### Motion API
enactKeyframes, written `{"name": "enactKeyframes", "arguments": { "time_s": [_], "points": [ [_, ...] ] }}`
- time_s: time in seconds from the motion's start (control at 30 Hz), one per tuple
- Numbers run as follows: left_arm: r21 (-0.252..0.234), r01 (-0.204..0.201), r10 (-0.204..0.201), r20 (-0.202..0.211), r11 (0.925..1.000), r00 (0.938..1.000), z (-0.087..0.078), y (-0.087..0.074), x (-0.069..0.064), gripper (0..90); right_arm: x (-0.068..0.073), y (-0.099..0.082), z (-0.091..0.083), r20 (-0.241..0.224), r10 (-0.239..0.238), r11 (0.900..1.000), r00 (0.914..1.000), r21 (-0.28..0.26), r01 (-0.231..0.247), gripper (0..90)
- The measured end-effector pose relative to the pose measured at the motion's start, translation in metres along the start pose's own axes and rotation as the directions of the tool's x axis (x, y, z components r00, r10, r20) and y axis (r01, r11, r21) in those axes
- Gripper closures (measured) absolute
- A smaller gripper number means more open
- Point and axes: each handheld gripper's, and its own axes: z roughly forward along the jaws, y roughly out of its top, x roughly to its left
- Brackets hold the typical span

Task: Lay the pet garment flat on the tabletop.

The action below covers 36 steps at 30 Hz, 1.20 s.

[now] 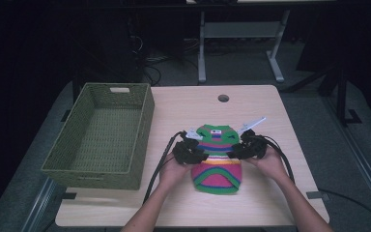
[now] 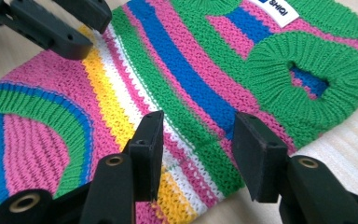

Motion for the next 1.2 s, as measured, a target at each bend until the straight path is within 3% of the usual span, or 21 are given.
{"name": "enactKeyframes", "arguments": {
  "time_s": [0.43,0.6,0.77,1.2],
  "points": [
    [-0.035,0.023,-0.022,0.019,0.9991,0.9996,-0.018,-0.005,0.002,62.6,0.007,0.000,-0.013,-0.051,-0.024,0.9995,0.9984,-0.021,0.022,44.5],
    [-0.054,-0.003,0.004,0.024,0.9985,0.9997,-0.022,-0.006,-0.002,58.7,0.006,-0.003,-0.016,-0.073,-0.023,0.9992,0.9971,-0.035,0.020,41.8],
    [-0.034,-0.043,0.043,0.019,0.9985,0.9989,-0.022,-0.008,-0.009,55.5,0.008,-0.007,-0.019,-0.081,-0.027,0.9990,0.9964,-0.037,0.024,40.7],
    [-0.038,-0.062,0.063,0.037,0.9974,0.9973,-0.025,-0.013,-0.016,50.3,0.002,-0.022,-0.033,-0.055,-0.002,0.9987,0.9985,-0.050,-0.001,35.5]
  ]
}}
